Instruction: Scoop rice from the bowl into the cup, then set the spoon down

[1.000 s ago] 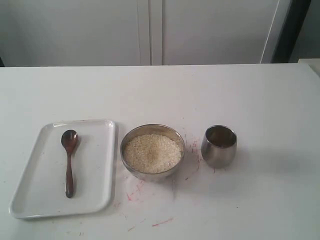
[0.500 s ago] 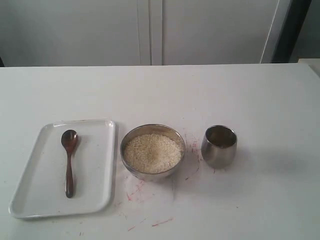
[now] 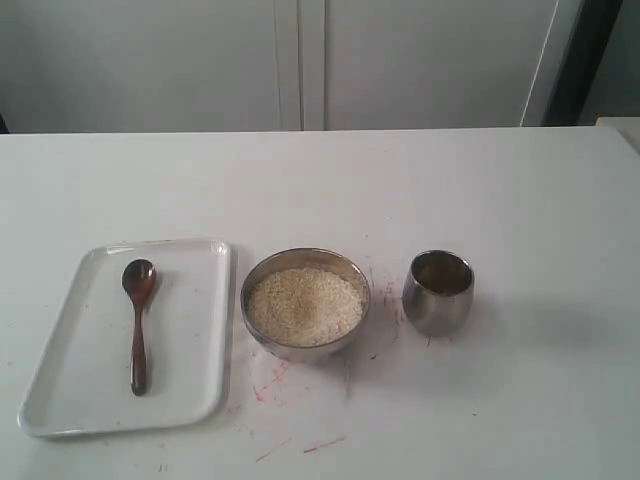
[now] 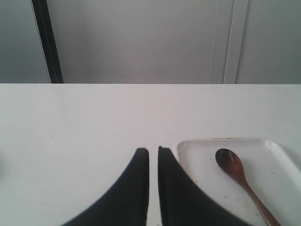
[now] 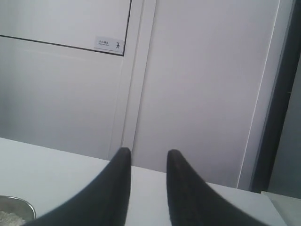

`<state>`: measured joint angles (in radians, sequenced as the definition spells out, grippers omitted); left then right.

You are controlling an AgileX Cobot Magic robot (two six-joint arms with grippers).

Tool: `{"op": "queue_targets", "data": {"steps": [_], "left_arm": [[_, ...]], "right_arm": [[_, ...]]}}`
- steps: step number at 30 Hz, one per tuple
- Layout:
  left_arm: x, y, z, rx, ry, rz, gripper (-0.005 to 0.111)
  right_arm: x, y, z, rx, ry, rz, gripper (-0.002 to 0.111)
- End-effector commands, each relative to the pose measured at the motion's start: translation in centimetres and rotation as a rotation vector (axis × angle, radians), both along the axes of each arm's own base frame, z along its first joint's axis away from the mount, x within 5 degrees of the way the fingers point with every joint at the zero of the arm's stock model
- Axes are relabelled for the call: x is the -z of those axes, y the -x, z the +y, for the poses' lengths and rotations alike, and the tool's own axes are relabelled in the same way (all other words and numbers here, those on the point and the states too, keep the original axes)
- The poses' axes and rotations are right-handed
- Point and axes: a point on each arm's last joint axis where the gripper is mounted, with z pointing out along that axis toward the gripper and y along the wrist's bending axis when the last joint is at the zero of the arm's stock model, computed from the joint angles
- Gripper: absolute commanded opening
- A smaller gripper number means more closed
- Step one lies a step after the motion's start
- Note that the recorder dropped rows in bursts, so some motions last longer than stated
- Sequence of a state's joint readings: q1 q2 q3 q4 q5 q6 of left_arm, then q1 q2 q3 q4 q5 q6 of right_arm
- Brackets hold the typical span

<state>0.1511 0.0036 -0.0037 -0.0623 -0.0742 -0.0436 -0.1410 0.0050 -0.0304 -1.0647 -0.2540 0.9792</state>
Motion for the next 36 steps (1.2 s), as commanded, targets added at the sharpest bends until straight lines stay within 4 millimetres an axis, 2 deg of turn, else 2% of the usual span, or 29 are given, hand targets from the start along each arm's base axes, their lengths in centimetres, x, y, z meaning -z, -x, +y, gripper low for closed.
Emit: {"op": "queue_targets", "data": {"steps": [1,6,10,17,20,36], "left_arm": [[0.0,0.0,0.0,0.004,0.009,-0.009,0.014],[0.0,0.0,0.0,0.004,0.009,-0.009,0.014],[0.0,0.0,0.0,0.004,0.009,-0.009,0.014],[0.0,0.0,0.0,0.004,0.009,-0.009,0.014],[0.0,0.0,0.0,0.004,0.009,-0.009,0.014],[0.0,0.0,0.0,0.004,0.009,-0.009,0.014]], "right_arm": [[0.8,-0.1,-0.1,0.024,0.023,0.014,0.026],[1.0,-0.2,-0.1,0.061,0.107,0.017,0.026],[1.2,-0.3,-0.6,0.118,0.101,0.041,0.026],[2.2,-0.1,-2.9,0.349,-0.035,0.162,0.026],[2.3,-0.1,-3.0,0.341,-0.166,0.16,0.026],[2.5,-0.1,-2.8,0.33,-0.112,0.187,0.026]]}}
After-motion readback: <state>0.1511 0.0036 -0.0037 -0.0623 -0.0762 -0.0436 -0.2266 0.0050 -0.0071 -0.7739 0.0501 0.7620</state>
